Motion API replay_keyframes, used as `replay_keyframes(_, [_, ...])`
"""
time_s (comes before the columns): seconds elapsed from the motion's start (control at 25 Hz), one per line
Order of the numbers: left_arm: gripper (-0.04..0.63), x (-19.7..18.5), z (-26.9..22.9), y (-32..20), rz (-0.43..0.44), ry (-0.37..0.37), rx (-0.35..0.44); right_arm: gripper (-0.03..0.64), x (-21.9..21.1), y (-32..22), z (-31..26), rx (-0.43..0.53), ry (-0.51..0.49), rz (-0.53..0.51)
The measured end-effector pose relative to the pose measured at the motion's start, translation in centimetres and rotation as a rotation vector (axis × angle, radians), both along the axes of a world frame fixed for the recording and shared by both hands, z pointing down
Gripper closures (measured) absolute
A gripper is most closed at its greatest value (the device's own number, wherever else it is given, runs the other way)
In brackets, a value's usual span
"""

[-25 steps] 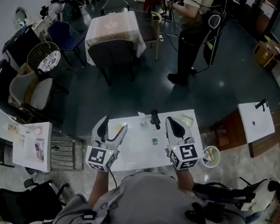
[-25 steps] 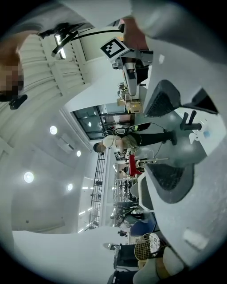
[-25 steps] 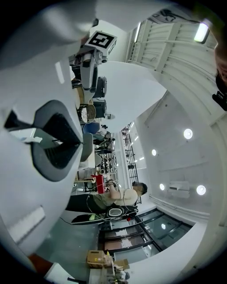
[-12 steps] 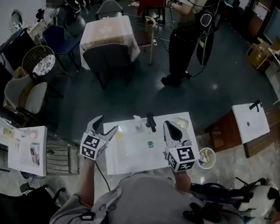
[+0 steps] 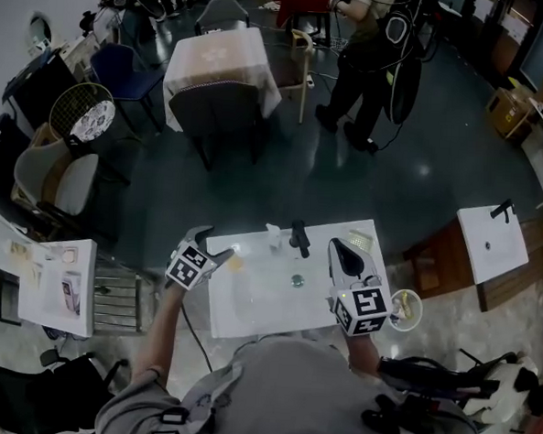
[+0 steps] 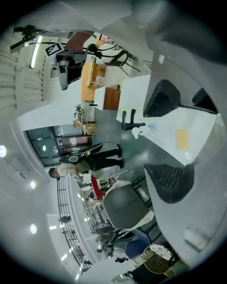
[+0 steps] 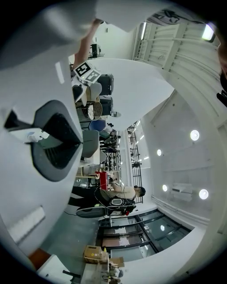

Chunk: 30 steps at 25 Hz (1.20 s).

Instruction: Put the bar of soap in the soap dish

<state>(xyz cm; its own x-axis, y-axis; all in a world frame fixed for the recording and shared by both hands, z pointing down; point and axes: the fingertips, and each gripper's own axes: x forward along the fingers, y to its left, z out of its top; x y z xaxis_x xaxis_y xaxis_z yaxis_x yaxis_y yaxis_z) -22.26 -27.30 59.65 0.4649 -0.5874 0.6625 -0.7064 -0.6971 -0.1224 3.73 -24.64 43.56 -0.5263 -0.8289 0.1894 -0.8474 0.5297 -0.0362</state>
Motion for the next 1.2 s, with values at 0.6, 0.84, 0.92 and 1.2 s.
replay_keyframes(0.6, [0.273, 0.0, 13.2, 0.1, 0.295, -0.237, -0.19, 0.615, 2.7, -0.1, 0.7, -0.015, 0.01, 0.061])
replay_keyframes(0.84, [0.273, 0.3, 16.0, -0.1, 0.409, -0.315, -0.201, 0.615, 3.1, 0.0, 0.7, -0.017, 0.007, 0.079])
replay_keyframes(0.92, [0.273, 0.1, 16.9, 0.1, 0.442, -0.35, -0.216, 0.615, 3.3, 0.0, 0.8, -0.02, 0.006, 0.086])
replay_keyframes(1.2, [0.276, 0.0, 20.1, 0.2, 0.569, -0.448, -0.215, 0.615, 4.2, 0.4, 1.4, -0.037, 0.022, 0.101])
